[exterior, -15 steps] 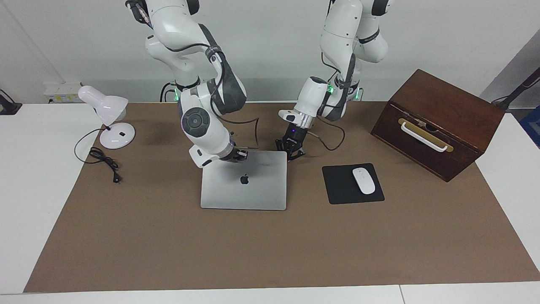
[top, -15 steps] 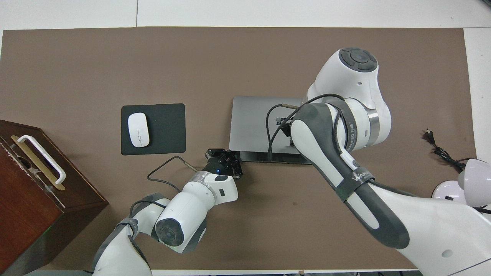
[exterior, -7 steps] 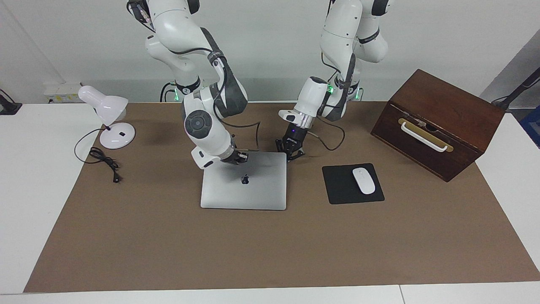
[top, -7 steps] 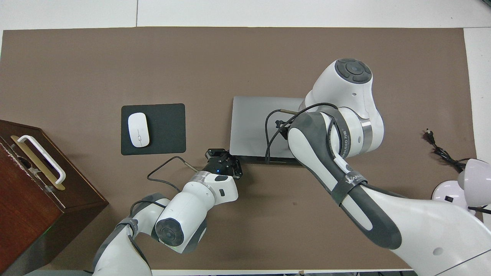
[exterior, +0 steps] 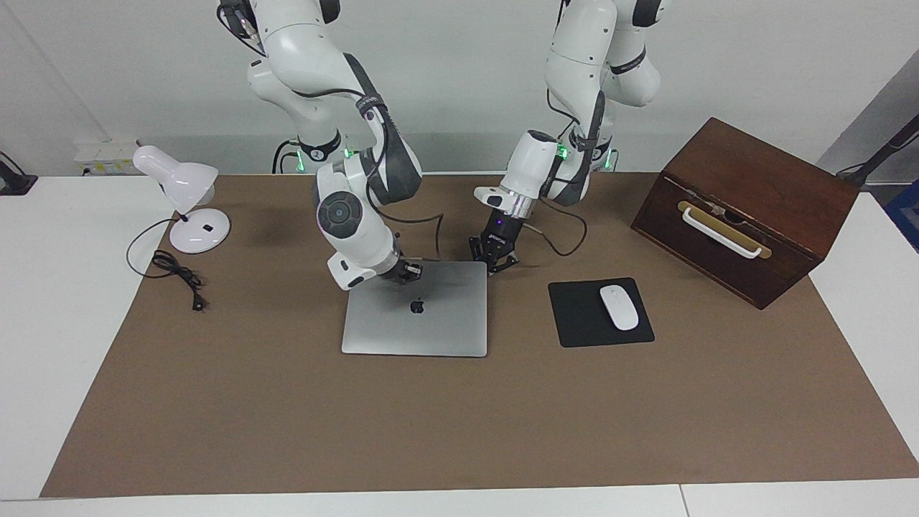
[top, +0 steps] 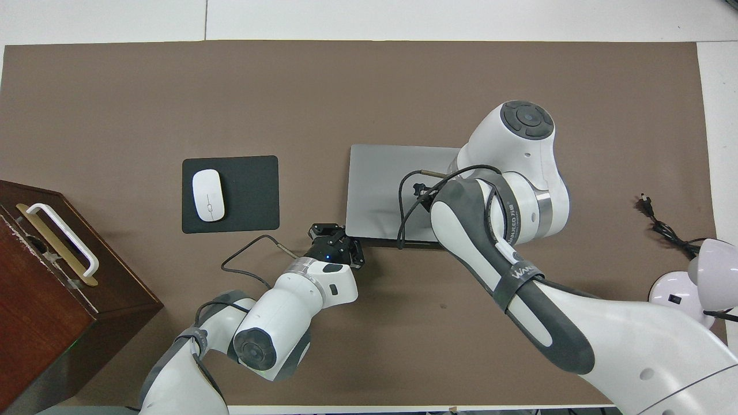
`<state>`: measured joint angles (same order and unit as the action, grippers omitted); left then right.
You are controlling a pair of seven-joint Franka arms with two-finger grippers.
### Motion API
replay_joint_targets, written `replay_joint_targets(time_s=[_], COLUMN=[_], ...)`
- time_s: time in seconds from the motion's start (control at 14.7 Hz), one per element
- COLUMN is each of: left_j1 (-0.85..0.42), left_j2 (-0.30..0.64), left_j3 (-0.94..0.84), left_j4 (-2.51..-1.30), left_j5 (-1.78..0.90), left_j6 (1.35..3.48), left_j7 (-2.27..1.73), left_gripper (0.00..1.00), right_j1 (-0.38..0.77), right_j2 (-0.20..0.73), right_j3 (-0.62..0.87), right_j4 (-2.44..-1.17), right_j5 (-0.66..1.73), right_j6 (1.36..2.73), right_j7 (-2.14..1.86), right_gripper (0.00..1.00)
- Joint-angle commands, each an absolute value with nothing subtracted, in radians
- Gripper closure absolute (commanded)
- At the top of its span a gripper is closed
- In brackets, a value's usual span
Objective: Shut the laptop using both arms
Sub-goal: 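Lift the right gripper off the closed lid and draw it back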
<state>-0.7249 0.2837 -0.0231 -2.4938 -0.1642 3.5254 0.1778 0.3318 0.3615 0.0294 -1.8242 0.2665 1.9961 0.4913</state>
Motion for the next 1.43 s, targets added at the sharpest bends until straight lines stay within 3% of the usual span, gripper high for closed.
replay_joint_targets(time_s=[0.0,0.34,0.95,1.36], left_j1=[-0.738,-0.738,-0.738,-0.735], left_j2=[0.307,0.307,0.307,0.290], left_j3=[-0.011,-0.011,-0.011,-0.012], left_j4=[-2.534,-2.534,-2.534,-2.536], left_j5=[-0.172,-0.172,-0.172,-0.175], left_j6=[3.504,3.504,3.504,3.504], left_j7=[0.189,0.189,0.189,0.163], left_gripper=[1.00,1.00,1.00,1.00], right_j1=[0.328,0.328,0.285,0.281], right_j2=[0.341,0.341,0.334,0.318], right_j3=[0.035,0.035,0.026,0.020], right_j4=[-1.879,-1.868,-1.732,-1.732], right_j5=[0.249,0.249,0.262,0.235], right_j6=[2.049,2.030,1.833,1.833], right_j7=[0.466,0.468,0.466,0.442], right_gripper=[1.00,1.00,1.00,1.00])
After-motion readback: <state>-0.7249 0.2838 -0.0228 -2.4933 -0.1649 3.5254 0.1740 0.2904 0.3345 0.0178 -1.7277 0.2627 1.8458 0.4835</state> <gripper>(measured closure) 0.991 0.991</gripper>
